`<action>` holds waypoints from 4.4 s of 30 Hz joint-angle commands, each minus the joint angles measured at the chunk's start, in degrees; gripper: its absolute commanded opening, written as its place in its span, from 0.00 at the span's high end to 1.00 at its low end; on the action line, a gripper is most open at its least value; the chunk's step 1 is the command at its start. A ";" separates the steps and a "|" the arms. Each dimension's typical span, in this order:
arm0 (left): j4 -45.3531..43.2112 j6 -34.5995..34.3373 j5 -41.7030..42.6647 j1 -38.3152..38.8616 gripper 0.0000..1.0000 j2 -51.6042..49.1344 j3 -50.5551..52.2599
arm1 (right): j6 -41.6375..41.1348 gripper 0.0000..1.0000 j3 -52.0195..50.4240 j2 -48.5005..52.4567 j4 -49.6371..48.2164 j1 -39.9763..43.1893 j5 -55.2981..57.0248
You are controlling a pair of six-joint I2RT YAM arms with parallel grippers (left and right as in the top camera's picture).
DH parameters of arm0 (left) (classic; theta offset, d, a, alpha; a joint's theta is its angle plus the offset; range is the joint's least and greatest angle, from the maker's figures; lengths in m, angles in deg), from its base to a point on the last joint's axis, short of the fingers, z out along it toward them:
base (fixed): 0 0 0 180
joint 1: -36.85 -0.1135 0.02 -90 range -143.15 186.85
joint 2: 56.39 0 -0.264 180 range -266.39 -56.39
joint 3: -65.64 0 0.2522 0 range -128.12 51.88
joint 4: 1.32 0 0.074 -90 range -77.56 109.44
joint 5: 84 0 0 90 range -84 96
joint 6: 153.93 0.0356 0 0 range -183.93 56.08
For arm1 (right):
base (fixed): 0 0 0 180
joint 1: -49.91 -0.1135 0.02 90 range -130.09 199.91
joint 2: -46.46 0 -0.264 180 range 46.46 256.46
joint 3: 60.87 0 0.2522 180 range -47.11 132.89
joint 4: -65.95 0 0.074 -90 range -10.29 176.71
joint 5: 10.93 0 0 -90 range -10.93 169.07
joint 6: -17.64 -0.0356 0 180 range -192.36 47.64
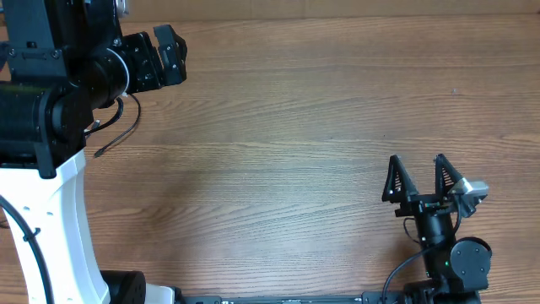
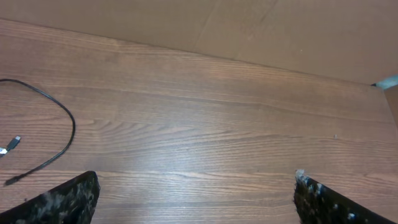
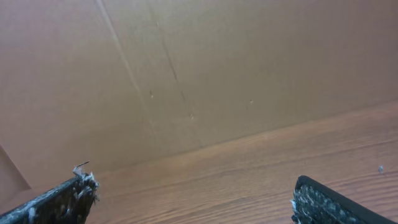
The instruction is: Untangle cables
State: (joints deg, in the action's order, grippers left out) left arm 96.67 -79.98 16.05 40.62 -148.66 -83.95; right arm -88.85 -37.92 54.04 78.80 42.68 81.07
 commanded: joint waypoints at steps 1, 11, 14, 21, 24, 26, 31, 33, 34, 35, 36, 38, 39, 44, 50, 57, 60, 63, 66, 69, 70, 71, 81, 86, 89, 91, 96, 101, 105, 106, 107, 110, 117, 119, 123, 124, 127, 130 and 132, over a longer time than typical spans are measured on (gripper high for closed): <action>-0.17 1.09 -0.37 0.00 0.00 -0.24 0.02 | -0.22 0.00 -2.62 -1.77 -0.35 0.24 0.92; -0.17 1.09 -0.37 0.02 0.00 -0.28 0.02 | -1.73 0.00 -8.72 -7.41 1.16 0.22 0.70; -0.17 1.07 -0.37 0.00 0.00 -0.28 0.02 | 1.46 0.00 -8.72 -7.21 5.75 0.22 -0.87; -0.17 1.09 -0.39 0.02 0.01 -0.28 0.02 | 3.08 0.00 -8.72 -7.19 5.70 0.22 -1.01; -0.17 1.09 -0.39 0.02 0.00 -0.28 0.02 | 3.08 0.00 -8.72 -7.19 5.70 0.22 -0.98; -0.17 1.07 -0.37 0.00 0.00 -0.28 0.02 | 3.08 0.00 -8.72 -7.19 5.70 0.22 -0.98; -0.15 1.07 -0.37 0.02 0.00 -0.28 0.02 | 3.08 0.00 -8.72 -7.19 5.70 0.22 -0.98; -0.17 1.09 -0.37 0.02 0.00 -0.28 0.02 | 3.08 0.00 -8.72 -7.19 5.70 0.22 -1.01; -0.15 1.07 -0.37 0.02 0.00 -0.28 0.02 | 3.08 0.00 -8.72 -7.19 5.70 0.22 -0.98; -0.15 1.07 -0.37 0.02 0.01 -0.28 0.02 | 3.08 0.00 -8.72 -7.19 5.70 0.22 -0.98; -0.17 1.07 -0.37 0.00 0.01 -0.28 0.02 | 3.08 0.00 -8.72 -7.19 5.70 0.22 -1.01; 0.13 1.11 -0.66 0.00 0.01 -0.28 0.02 | 3.08 0.00 -8.72 -7.19 5.70 0.22 -0.98; 0.55 1.09 -1.14 0.02 0.00 -0.42 0.02 | 3.08 0.00 -8.72 -7.19 5.70 0.22 -0.98; 1.29 1.18 -1.70 0.07 0.00 -0.26 0.13 | 3.08 0.00 -8.72 -7.19 5.70 0.22 -1.01; -6.84 6.84 -4.20 0.04 0.00 9.05 11.72 | 3.08 0.00 -8.72 -7.19 5.70 0.22 -0.98; -32.06 16.94 1.68 0.04 0.00 28.15 43.08 | 3.08 0.00 -8.72 -7.19 5.70 0.22 -1.01; -46.40 18.43 2.01 0.00 0.01 38.95 62.14 | 3.08 0.00 -8.72 -7.19 5.70 0.22 -1.01; -58.27 20.90 2.03 0.00 0.00 47.04 77.02 | 3.08 0.00 -8.72 -7.19 5.70 0.22 -1.01; -68.96 21.24 2.03 0.00 0.00 54.05 90.25 | 3.08 0.00 -8.72 -7.19 5.70 0.22 -1.01; -75.89 21.24 2.03 0.00 0.01 59.71 100.06 | 3.08 0.00 -8.72 -7.19 5.70 0.22 -0.98; -77.68 21.24 2.01 0.00 0.00 61.46 102.97 | 3.08 0.00 -8.72 -7.19 5.70 0.22 -0.98; -79.28 21.27 1.81 0.00 0.00 63.14 105.79 | 3.08 0.00 -8.72 -7.19 5.70 0.22 -0.98; -84.52 21.24 0.33 0.00 0.00 81.20 127.05 | 3.08 0.00 -8.72 -7.19 5.70 0.22 -1.01; -84.70 21.24 -0.17 -0.02 0.01 87.19 132.08 | 3.08 0.00 -8.72 -7.19 5.70 0.22 -0.98; -84.67 21.24 -0.17 -0.02 0.00 91.14 134.79 | 3.08 0.00 -8.72 -7.19 5.70 0.22 -0.98; -84.00 21.24 -0.50 -0.04 0.00 92.04 135.58 | 3.08 0.00 -8.72 -7.19 5.70 0.22 -1.01; -80.46 20.98 -1.51 -0.04 0.00 92.08 135.56 | 3.08 0.00 -8.72 -7.19 5.70 0.22 -0.98; -80.59 20.98 -1.46 -0.04 0.00 92.04 135.56 | 3.08 0.00 -8.72 -7.19 5.70 0.22 -1.01; -80.59 20.98 -1.46 -0.04 0.00 92.02 135.56 | 3.08 0.00 -8.72 -7.19 5.70 0.22 -1.01; -80.59 20.98 -1.46 -0.04 0.00 92.02 135.56 | 3.08 0.00 -8.72 -7.19 5.70 0.22 -1.01; -80.59 20.98 -1.46 -0.04 0.00 92.02 135.56 | 3.08 0.00 -8.72 -7.19 5.70 0.22 -1.01; -80.59 20.98 -1.46 -0.04 0.01 92.02 135.56 | 3.08 0.00 -8.72 -7.19 5.70 0.22 -0.98; -80.59 20.98 -1.46 -0.04 0.00 92.02 135.56 | 3.08 0.00 -8.72 -7.19 5.70 0.22 -0.98; -80.59 21.00 -1.46 -0.04 0.00 92.02 135.56 | 3.08 0.00 -8.72 -7.19 5.70 0.22 -0.98; -80.59 21.00 -1.46 -0.04 0.00 92.02 135.56 | 3.08 0.00 -8.72 -7.19 5.70 0.22 -1.01; -80.59 20.98 -1.46 -0.04 0.01 92.02 135.56 | 3.08 0.00 -8.72 -7.19 5.70 0.22 -0.98; -80.59 21.00 -1.46 -0.04 0.00 92.02 135.56 | 3.08 0.00 -8.72 -7.19 5.70 0.22 -0.98; -80.59 20.98 -1.46 -0.04 0.01 92.02 135.56 | 3.08 0.00 -8.72 -7.19 5.70 0.22 -1.01; -80.59 20.98 -1.46 -0.04 0.00 92.02 135.56 | 3.08 0.00 -8.72 -7.19 5.70 0.22 -0.98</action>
State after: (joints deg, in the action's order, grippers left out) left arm 16.02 -59.39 15.19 40.62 -57.26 51.30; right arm -85.86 -46.05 47.22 84.83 42.71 80.37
